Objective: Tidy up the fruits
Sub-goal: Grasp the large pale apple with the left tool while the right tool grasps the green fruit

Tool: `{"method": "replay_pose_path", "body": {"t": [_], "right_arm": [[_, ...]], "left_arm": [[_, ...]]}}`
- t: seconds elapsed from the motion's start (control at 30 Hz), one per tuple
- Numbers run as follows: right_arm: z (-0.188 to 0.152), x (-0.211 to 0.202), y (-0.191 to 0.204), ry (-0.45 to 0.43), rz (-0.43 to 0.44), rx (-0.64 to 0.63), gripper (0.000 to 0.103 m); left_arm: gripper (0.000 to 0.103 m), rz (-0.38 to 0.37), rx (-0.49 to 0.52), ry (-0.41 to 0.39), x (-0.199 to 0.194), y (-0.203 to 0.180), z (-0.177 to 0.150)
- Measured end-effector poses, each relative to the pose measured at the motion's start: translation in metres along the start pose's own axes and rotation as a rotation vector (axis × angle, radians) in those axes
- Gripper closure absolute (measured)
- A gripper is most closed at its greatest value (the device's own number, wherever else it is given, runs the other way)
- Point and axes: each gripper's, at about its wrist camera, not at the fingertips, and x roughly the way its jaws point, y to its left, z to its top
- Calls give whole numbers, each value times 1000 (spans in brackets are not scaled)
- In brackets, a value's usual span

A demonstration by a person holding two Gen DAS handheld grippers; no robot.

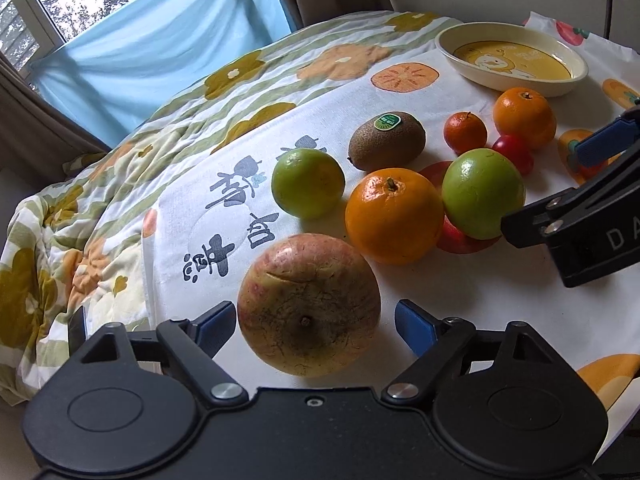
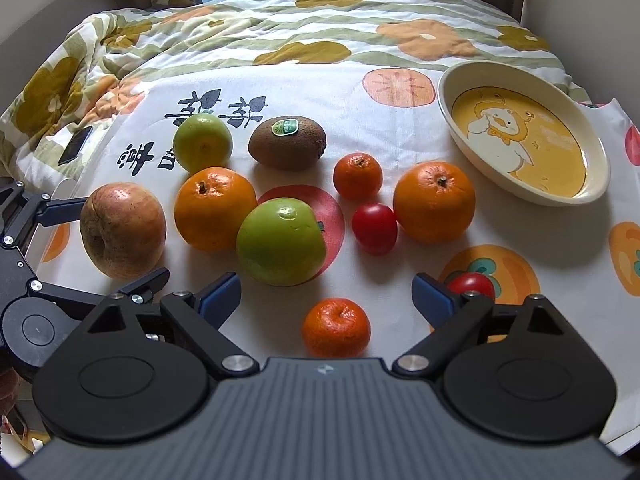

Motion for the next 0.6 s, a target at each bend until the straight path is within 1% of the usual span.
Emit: {"method": "replay_pose_path", "body": {"t": [0.07, 0.1, 0.13, 0.2, 0.33, 0.37, 0.53, 0.6], "right_arm": [[2, 4, 3, 7, -4, -7, 2], [4, 7, 5, 15, -6, -14, 5], [5, 8, 7, 22, -7, -20, 7], [7, 10, 9, 27, -7, -30, 9], [11, 13, 16, 26, -2, -56, 11], [12, 14, 17, 28, 1, -60, 14], [15, 20, 24, 36, 9, -79, 17], [15, 21, 27, 37, 10, -90, 20]], "left_arm": [[15, 4, 19, -9, 3, -2, 0], [16, 9, 29, -12, 4, -3, 0], [17, 14, 35, -15, 5, -3, 0], [26, 31, 39, -24, 7, 0, 1], [26, -16, 4, -26, 9, 13, 3], [26, -24, -2, -25, 9, 15, 3], [26, -45, -6, -18, 9, 17, 3], [26, -55, -13, -13, 8, 20, 2]]}}
